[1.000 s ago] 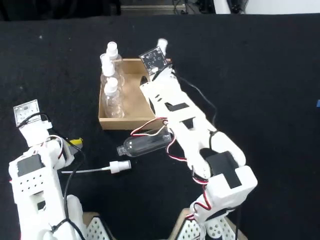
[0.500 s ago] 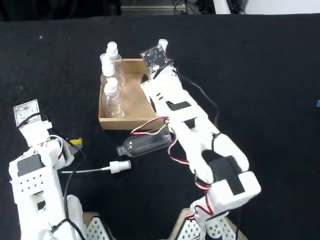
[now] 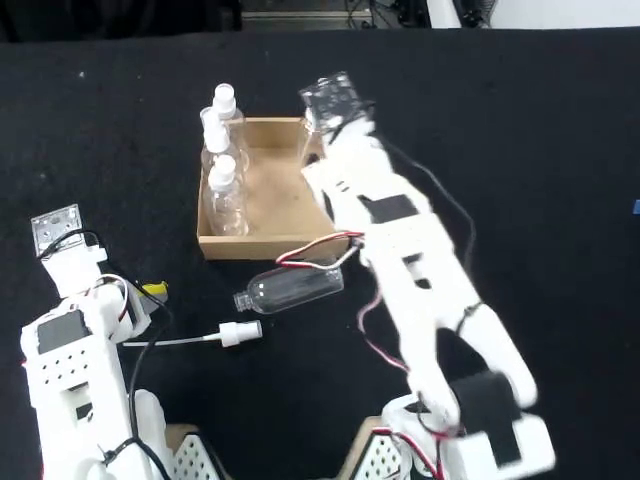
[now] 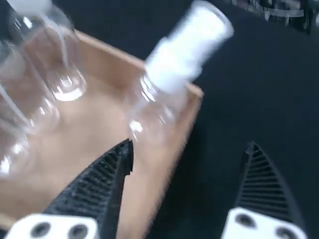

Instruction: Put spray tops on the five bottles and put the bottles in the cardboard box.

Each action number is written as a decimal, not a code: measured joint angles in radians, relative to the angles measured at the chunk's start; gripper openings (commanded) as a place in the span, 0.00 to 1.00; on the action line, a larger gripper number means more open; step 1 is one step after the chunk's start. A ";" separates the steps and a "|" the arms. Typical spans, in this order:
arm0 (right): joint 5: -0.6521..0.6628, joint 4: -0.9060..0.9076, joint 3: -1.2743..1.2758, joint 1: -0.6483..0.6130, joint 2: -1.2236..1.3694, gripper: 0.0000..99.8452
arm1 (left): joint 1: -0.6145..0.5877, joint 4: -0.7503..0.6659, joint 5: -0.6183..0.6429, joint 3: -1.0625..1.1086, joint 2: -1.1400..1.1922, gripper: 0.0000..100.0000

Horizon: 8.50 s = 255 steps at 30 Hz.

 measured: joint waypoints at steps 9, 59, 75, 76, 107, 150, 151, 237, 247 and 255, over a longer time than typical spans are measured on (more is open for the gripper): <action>0.299 0.565 0.000 0.087 -0.316 0.21 | 0.000 -0.018 0.000 0.002 0.000 0.33; 0.500 0.598 -0.049 -0.486 0.245 0.09 | -0.193 -0.109 0.083 0.044 0.000 0.33; 0.364 0.707 0.018 0.075 0.086 0.11 | -0.193 -0.109 0.083 0.044 0.000 0.33; 0.381 0.707 0.038 0.121 0.068 0.11 | -0.193 -0.109 0.083 0.044 0.000 0.33; 0.951 0.520 0.264 0.439 0.032 0.24 | -0.193 -0.109 0.083 0.044 0.000 0.33; 0.371 0.812 0.003 0.752 -0.394 0.01 | 0.649 0.574 -0.945 -0.325 -0.002 0.33; 0.384 0.813 0.003 0.770 -0.394 0.01 | 0.698 0.551 -0.925 -0.322 -0.002 0.33; 0.417 0.819 0.003 0.861 -0.394 0.01 | 0.322 0.433 -0.767 -0.480 0.351 0.08; 0.361 0.819 0.003 0.845 -0.396 0.01 | -0.281 0.173 -0.720 -0.523 0.629 0.09; 0.307 0.819 0.003 0.749 -0.400 0.01 | -0.430 0.230 -0.806 -0.787 1.037 0.27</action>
